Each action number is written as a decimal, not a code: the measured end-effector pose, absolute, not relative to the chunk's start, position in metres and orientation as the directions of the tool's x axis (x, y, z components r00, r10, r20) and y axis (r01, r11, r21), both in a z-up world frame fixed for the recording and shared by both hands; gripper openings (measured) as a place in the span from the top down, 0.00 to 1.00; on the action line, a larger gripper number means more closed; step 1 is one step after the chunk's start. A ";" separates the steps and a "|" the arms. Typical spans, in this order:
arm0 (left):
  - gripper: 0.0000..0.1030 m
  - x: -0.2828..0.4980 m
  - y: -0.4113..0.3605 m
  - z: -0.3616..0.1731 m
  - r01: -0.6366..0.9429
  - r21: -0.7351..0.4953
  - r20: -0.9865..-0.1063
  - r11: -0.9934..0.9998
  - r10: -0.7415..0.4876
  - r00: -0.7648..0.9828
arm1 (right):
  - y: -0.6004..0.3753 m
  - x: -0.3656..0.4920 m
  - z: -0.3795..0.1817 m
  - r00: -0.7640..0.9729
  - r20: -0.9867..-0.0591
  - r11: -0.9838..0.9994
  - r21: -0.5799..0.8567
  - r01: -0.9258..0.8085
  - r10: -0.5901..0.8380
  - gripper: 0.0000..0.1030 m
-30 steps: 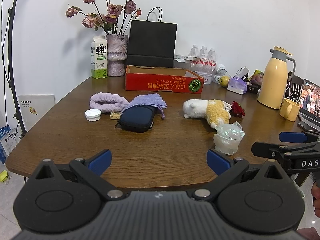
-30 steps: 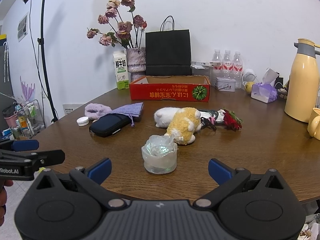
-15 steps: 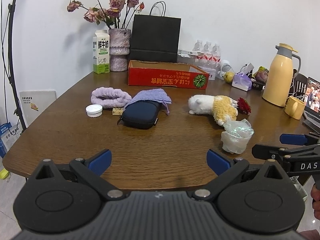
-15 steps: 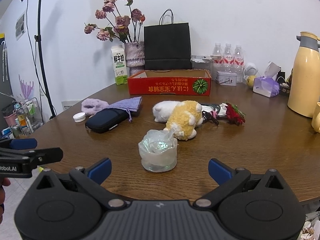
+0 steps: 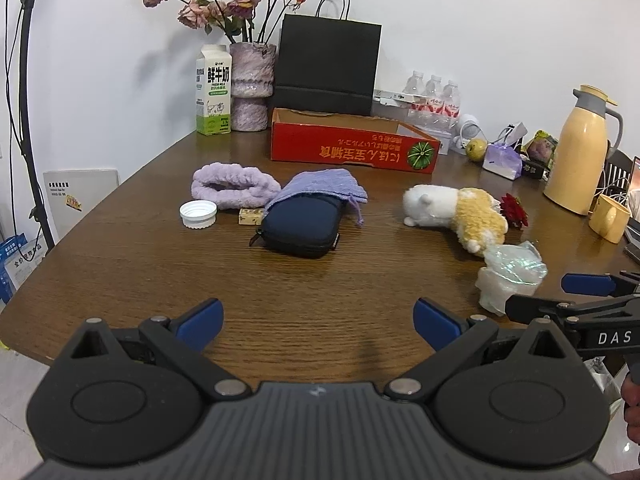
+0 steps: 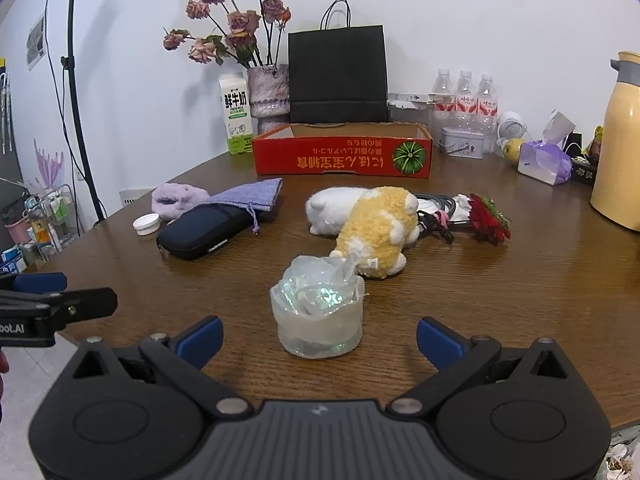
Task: Organize objects
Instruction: 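Move the right tool to the clear plastic cup and close on it, then grasp the white bottle cap with the left tool while the right tool holds the cup, then carry the cup in the right tool and cap in the left tool into the cardboard box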
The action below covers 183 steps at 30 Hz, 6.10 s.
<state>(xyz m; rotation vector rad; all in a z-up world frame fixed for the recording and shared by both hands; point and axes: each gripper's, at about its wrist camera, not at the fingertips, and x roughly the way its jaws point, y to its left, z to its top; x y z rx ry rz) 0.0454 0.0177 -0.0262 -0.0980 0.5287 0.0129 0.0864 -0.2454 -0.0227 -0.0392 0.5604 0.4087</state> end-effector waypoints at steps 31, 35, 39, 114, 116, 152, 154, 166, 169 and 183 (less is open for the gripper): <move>0.00 0.102 0.073 -0.039 -0.093 -0.108 -0.525 0.990 0.023 0.851 | -0.211 0.128 -0.033 0.780 -0.487 0.905 0.057 -0.421 0.394 0.60; 0.00 0.112 0.086 -0.039 -0.118 -0.101 -0.527 0.988 0.048 0.849 | -0.204 0.134 -0.032 0.781 -0.486 0.906 0.058 -0.419 0.392 0.60; 0.00 0.128 0.102 -0.038 -0.172 -0.086 -0.535 0.981 0.100 0.839 | -0.198 0.141 -0.030 0.788 -0.477 0.908 0.056 -0.415 0.390 0.60; 0.60 0.160 0.041 0.020 -0.128 -0.095 -0.391 0.987 0.081 0.917 | -0.211 0.146 0.006 0.846 -0.318 0.900 0.059 -0.433 0.428 0.60; 0.60 0.161 0.032 0.022 -0.112 -0.097 -0.384 0.989 0.066 0.921 | -0.212 0.147 0.009 0.846 -0.313 0.898 0.057 -0.437 0.432 0.60; 0.60 0.242 -0.026 0.049 -0.078 -0.136 -0.344 0.988 0.027 0.938 | -0.221 0.240 0.036 0.847 -0.295 0.893 0.058 -0.447 0.443 0.60; 0.60 0.249 -0.026 0.050 -0.083 -0.140 -0.340 0.987 0.031 0.940 | -0.221 0.248 0.039 0.849 -0.290 0.894 0.055 -0.445 0.441 0.60; 0.60 0.295 -0.029 0.062 -0.097 -0.169 -0.326 0.981 0.038 0.945 | -0.215 0.296 0.057 0.839 -0.290 0.883 0.059 -0.465 0.461 0.60; 0.60 0.308 -0.029 0.067 -0.108 -0.184 -0.319 0.977 0.045 0.947 | -0.213 0.308 0.063 0.841 -0.285 0.883 0.052 -0.466 0.460 0.60; 0.60 0.377 -0.032 0.080 -0.173 -0.228 -0.290 0.958 0.102 0.951 | -0.205 0.385 0.087 0.860 -0.267 0.897 0.044 -0.440 0.435 0.60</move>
